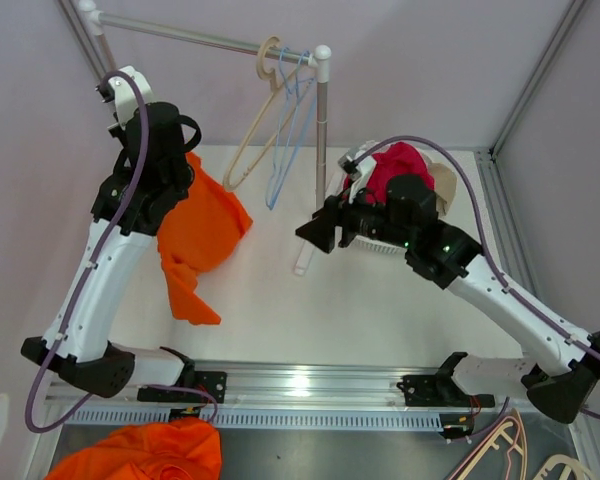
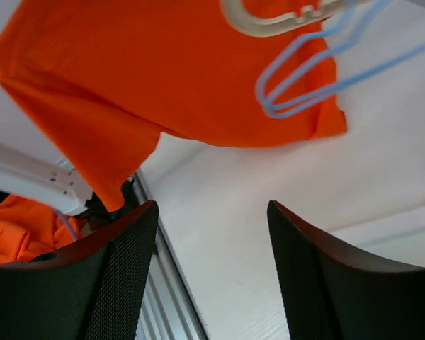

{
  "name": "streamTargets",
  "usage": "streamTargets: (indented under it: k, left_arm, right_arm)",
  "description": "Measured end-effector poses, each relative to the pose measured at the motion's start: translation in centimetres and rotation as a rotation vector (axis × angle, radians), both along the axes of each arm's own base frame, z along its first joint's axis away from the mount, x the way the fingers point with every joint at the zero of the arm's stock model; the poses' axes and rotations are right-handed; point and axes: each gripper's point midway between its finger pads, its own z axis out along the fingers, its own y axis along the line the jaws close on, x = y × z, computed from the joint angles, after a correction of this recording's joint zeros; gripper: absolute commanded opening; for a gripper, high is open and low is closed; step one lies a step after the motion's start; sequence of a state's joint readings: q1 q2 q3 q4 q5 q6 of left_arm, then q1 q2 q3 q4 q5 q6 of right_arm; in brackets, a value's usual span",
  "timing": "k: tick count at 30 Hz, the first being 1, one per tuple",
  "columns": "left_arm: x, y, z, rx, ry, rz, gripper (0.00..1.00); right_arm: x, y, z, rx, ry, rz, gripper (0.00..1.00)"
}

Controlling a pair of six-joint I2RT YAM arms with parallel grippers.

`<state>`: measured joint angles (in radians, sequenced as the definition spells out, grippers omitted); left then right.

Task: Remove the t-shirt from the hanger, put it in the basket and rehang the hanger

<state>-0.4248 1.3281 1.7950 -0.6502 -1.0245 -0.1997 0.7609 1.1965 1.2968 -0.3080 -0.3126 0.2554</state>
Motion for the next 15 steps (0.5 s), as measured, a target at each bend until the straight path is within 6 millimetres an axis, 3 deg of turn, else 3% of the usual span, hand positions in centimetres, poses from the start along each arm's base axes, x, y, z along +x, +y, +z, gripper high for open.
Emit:
streamTargets:
  k: [4,9,15]
  left_arm:
    - [-2.1,0.4,0.2,0.034,0.014,0.064,0.01]
    - [-3.7,0.0,1.4,0.075,0.003,0.086,0.01]
    - [-4.2,-0.3,3.5,0.123,-0.025,0.110,0.01]
  right_arm:
    - [-3.8,4.2,0.5,0.036,-0.059,0.155,0.73]
    - [-7.4,9.2,-0.4,0.059,-0.081,0.310,0.74]
    - [-10.6,12.8,-0.8,0.108,-0.126,0.420,0.74]
